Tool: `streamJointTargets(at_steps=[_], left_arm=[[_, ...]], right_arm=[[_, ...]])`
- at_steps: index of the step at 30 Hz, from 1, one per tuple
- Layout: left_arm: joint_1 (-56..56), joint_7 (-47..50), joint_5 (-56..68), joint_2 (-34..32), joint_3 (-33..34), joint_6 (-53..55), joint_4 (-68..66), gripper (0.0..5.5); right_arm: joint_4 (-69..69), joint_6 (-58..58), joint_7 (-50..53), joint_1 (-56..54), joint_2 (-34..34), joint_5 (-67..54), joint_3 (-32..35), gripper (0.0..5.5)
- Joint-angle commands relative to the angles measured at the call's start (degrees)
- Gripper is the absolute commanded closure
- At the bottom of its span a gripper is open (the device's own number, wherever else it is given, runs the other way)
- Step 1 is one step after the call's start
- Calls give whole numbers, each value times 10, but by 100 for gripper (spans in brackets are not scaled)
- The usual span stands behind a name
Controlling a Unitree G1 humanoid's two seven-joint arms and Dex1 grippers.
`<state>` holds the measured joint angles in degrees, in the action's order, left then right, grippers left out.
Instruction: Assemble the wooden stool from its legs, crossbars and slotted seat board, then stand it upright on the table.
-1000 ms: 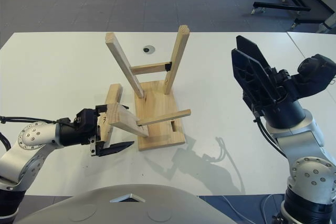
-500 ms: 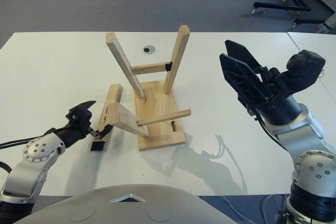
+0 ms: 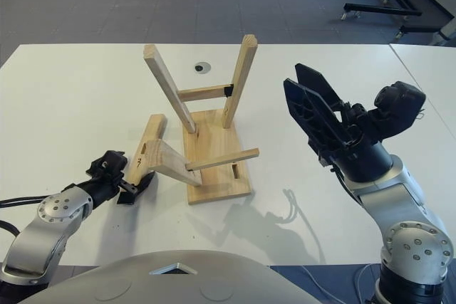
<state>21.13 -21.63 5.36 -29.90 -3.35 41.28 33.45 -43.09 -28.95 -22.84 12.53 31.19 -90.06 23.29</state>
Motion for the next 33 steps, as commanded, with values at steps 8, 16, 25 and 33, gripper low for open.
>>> streamJointTargets(at_steps=[8,16,25,33], left_arm=[[3,15,63,47,49,102,-61,202],[-25,18,53,68,56,-23,-131,309],[-88,48,97,124,149,-226,-169,345],[-241,-75,372,105,221,-216,-86,345]], right_arm=[[-6,23,0,6,-15,38,-19,35],[10,30,-18,-9,-19,54,-23,35],[31,34,-35,-27,-21,70,-29,35],[73,23,-22,-78,-13,10,-14,35]])
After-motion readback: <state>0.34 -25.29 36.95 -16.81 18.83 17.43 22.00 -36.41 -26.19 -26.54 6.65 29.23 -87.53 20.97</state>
